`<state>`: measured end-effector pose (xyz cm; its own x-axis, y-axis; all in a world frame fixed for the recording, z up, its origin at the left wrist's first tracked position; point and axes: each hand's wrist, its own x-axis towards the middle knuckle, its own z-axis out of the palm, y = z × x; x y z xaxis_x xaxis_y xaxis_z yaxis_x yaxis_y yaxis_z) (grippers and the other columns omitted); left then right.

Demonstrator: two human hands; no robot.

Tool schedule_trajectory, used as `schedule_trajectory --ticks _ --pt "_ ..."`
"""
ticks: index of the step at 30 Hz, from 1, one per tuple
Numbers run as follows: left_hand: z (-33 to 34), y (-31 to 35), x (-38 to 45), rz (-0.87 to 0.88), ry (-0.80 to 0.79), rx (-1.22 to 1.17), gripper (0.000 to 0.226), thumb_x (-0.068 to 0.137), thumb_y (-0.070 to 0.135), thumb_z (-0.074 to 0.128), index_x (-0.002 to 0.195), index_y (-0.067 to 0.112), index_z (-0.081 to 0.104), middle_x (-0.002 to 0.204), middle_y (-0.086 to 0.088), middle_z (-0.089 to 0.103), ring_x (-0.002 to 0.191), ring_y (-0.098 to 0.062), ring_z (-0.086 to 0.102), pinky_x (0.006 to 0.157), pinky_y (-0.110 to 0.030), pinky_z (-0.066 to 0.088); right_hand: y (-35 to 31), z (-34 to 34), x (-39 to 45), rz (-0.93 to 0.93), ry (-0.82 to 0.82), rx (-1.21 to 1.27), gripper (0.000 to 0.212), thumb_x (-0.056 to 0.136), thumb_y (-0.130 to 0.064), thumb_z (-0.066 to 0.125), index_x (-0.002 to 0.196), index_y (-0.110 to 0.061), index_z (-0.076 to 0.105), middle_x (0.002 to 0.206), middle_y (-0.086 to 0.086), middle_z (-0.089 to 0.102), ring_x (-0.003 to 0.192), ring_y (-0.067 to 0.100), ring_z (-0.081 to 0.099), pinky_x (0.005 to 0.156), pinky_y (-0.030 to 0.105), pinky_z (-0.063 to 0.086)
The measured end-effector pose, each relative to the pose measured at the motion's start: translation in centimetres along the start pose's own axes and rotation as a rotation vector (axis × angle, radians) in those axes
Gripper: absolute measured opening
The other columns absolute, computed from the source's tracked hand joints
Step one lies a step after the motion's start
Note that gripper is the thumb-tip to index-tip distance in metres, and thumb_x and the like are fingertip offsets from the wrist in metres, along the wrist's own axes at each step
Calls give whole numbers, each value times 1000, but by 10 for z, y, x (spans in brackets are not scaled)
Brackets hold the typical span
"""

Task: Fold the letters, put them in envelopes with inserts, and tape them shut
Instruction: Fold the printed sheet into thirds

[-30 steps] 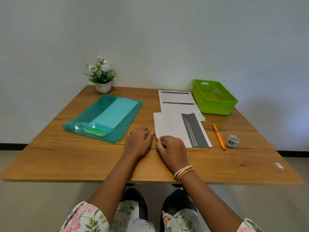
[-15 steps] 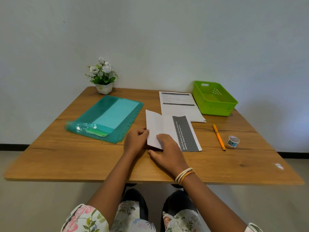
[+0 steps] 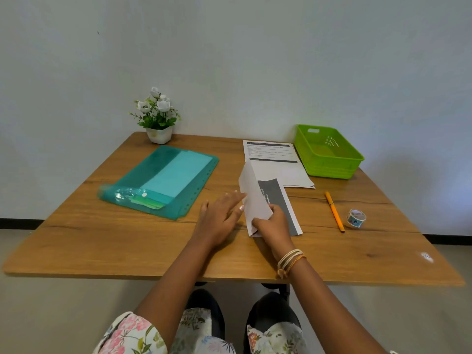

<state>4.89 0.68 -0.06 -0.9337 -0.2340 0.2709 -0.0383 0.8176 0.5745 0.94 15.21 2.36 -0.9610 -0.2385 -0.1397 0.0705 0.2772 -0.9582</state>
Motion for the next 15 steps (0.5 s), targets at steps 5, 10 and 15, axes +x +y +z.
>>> schedule_trajectory --ticks 5,10,15 --pt "2 0 2 10 -72 152 47 98 54 26 145 51 25 157 12 22 146 -11 17 114 -62 -1 -9 -19 3 103 -90 -29 54 83 -6 68 128 -13 40 115 3 48 106 20 49 69 22 48" --pt "2 2 2 8 -92 209 48 99 54 27 146 51 19 159 13 15 147 -11 11 114 -62 -4 -13 -34 5 254 -145 81 59 80 0 70 129 -6 38 109 11 53 98 28 59 76 41 59" --pt "2 2 1 13 -160 265 48 98 55 29 145 46 30 158 12 20 146 -11 14 114 -62 -4 -10 -42 6 136 -83 -232 58 82 -14 72 130 -8 40 119 10 51 104 26 57 74 31 58"
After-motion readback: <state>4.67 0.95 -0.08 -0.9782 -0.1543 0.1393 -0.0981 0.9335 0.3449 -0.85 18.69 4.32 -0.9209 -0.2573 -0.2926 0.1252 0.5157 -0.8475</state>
